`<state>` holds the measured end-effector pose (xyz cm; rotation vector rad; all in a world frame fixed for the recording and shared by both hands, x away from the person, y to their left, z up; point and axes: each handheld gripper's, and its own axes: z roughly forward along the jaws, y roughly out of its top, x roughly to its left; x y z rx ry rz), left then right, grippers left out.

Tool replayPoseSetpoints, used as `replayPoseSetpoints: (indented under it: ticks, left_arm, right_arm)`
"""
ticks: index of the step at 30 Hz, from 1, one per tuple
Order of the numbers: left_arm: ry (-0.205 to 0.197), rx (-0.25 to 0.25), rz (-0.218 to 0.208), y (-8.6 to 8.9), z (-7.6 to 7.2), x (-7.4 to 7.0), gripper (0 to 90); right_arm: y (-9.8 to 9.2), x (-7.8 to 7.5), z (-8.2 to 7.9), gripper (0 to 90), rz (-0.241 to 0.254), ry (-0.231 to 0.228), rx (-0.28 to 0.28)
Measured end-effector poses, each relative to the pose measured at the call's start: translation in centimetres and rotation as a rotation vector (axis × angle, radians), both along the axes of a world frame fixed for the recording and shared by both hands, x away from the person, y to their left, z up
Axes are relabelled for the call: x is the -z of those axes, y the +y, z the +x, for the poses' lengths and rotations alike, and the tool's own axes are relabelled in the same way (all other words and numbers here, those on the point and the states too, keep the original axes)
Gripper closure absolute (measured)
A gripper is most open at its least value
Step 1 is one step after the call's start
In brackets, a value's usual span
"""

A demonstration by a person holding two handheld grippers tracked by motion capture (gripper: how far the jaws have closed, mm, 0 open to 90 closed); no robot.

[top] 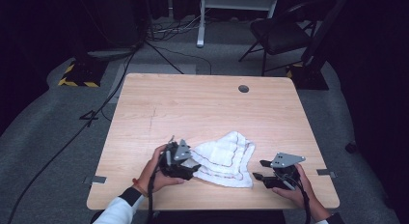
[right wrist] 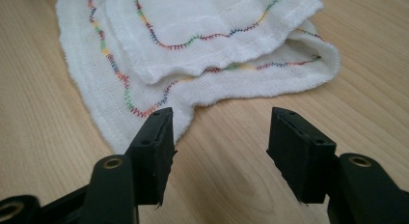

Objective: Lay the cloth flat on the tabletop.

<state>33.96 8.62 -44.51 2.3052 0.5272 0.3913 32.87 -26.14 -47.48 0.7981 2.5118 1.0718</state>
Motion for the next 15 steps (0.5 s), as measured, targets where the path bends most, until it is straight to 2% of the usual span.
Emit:
replayPoseSetpoints:
  ticks: [5,8,11,15]
  left_arm:
    - [-0.008,0.129,0.036,-5.0,0.4,0.1,26.1]
    - [0.021,0.183,0.065,-7.3,1.0,0.8,29.9]
    - [0.064,0.210,0.092,-8.8,1.6,1.9,32.8]
    - [0.097,0.228,0.123,-9.8,2.2,3.3,37.4]
  right_arm:
    - [0.7,0.4,0.0,42.5,-0.014,-0.008,-0.027]
    - [1.0,0.3,-0.1,42.6,-0.013,-0.015,-0.042]
    - [1.3,0.3,-0.2,42.9,-0.024,-0.037,-0.042]
    - [1.4,0.4,-0.2,42.9,-0.016,-0.031,-0.048]
